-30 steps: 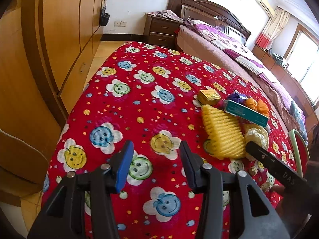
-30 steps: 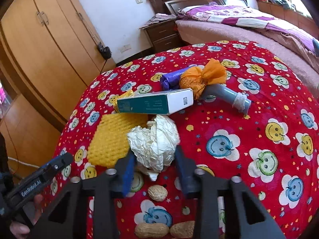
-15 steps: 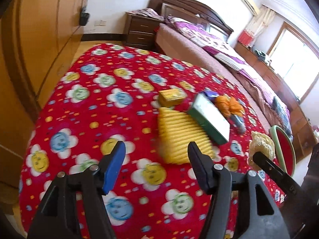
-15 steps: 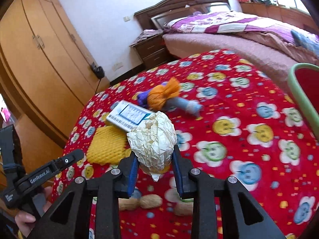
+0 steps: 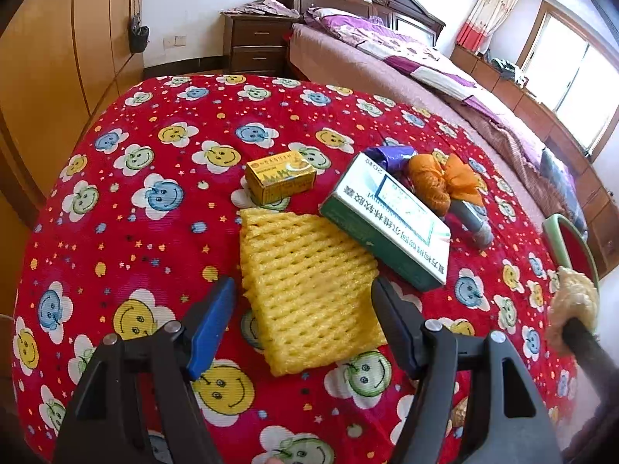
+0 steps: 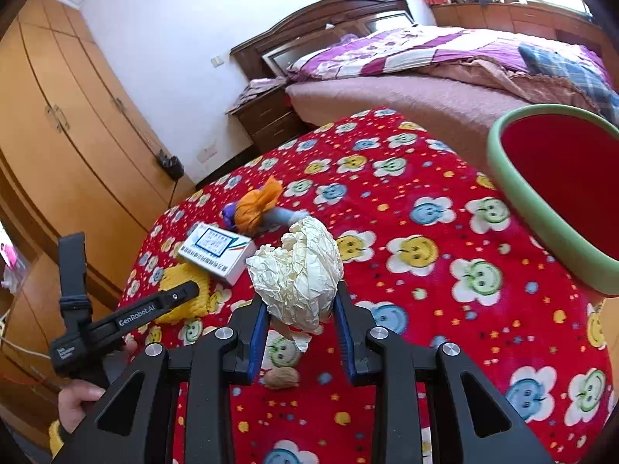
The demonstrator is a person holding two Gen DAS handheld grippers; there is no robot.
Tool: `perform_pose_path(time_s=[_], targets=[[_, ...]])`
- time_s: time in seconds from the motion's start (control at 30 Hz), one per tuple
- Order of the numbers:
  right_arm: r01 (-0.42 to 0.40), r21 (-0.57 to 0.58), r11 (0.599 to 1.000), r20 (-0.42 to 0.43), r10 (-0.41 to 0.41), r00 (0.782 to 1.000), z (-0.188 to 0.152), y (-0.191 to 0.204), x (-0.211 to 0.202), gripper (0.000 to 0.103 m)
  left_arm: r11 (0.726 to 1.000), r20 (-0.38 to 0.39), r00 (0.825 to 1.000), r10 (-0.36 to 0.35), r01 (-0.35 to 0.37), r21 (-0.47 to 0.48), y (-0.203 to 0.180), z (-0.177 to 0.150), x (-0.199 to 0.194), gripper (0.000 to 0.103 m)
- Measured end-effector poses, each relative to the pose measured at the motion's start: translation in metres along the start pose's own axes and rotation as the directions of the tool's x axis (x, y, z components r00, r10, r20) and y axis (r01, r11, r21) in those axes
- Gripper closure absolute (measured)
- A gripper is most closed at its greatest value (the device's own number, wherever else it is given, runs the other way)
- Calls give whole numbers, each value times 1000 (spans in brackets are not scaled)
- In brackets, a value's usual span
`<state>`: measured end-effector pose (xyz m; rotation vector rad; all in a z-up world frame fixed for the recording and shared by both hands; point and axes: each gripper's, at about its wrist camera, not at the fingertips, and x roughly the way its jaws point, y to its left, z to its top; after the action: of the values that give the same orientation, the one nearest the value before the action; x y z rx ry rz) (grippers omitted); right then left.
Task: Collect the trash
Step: 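Grasp the yellow foam mesh sheet with the left tool while the right tool holds the white bag, then carry both items over the red bin and open both tools to drop them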
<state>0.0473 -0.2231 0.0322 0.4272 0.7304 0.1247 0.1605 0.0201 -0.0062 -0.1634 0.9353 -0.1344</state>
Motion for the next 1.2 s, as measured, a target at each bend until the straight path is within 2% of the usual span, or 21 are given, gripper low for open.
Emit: perform_pose_path(time_s=[0.1,0.17,0.33,0.4,0.67,0.9,1.2], targets=[[-3,16,1000,-1,3,1000,0,-7,-1,71,1000,3,1000,16,-16,10,-6,-2,0,32],[-6,27,1000,-3,6,1000,-1,-10,-1,71,1000,4,1000,5,-5,17,-9,-2,0,38],[-9,41,999,9,9,1000,-3,-18,-10,71,993,-2,993,-119,119,27,-21,-8,-3,85],[-9,43,999,19,8,1000,-2,-20,-15,71,988,6,988,-152,152,30,-25,-10,-8,90],[13,71,997,68,-18,998,-3,-35,-44,71,975,65,975,-213,208,78,-44,-18,-43,92],[20,97,995,113,-31,993,-4,-48,-71,71,954,96,956,-276,261,146,-73,-21,-78,92],[53,129,990,174,-75,982,-1,-72,-102,71,911,68,931,-359,334,243,-122,-21,-94,92]])
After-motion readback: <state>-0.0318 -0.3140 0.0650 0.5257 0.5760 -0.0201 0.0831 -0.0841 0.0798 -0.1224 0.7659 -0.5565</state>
